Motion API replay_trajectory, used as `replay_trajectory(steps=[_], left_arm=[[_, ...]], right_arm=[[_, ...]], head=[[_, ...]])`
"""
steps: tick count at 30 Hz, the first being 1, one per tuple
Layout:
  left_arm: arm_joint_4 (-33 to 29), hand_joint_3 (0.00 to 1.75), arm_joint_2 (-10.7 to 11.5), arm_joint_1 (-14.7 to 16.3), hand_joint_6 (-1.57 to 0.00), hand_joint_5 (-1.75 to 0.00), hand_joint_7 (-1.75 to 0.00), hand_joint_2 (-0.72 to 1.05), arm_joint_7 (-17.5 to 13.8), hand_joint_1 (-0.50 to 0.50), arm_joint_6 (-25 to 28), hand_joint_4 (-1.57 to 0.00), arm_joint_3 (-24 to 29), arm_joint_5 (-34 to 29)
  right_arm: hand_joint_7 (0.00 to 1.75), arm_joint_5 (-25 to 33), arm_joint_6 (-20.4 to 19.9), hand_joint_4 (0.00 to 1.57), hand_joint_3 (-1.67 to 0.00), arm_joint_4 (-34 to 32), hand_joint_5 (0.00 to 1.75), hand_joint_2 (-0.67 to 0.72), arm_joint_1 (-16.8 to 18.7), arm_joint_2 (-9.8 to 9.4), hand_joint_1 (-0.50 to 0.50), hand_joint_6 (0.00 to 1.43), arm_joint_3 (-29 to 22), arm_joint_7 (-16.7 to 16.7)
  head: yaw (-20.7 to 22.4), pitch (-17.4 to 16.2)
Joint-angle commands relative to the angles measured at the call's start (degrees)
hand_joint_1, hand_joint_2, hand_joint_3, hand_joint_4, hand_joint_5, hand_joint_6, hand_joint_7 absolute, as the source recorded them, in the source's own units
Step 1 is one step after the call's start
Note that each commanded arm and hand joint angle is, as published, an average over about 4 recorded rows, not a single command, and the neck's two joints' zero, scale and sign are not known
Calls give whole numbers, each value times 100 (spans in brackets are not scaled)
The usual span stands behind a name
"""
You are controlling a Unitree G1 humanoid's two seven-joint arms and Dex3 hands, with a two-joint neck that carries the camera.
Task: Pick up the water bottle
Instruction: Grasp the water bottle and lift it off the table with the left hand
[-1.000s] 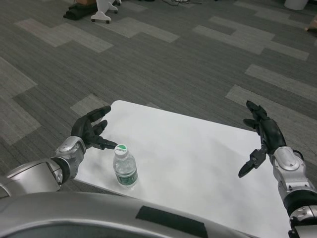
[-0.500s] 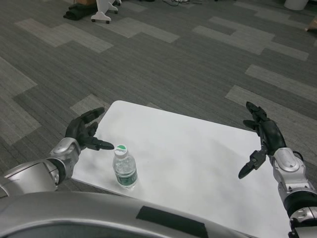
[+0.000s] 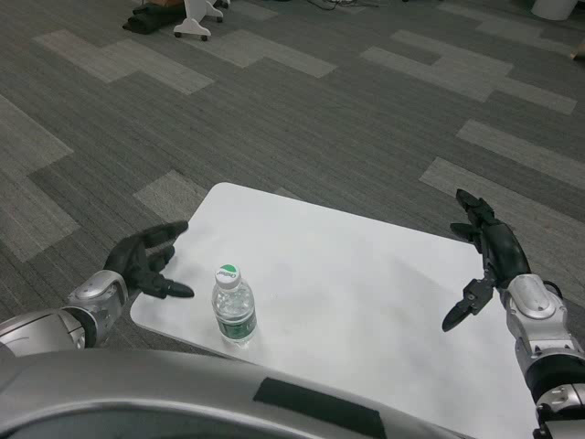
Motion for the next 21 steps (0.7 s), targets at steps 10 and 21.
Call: replay_trajectory(steps=[10, 21], left_arm=[[-527, 4, 281, 299, -53, 0, 0, -19, -753, 50, 533, -26, -131, 628], [-937, 9, 188, 385, -65, 0, 0, -28, -789, 50, 27, -34, -179, 870]], right_arm=[[7, 34, 42, 0, -12, 179, 78, 60, -42, -23, -29, 0, 76, 31], [7, 34, 62, 0, -16, 348, 78, 60, -145, 17, -29, 0, 201, 46]], head=[[139, -109], [259, -194]])
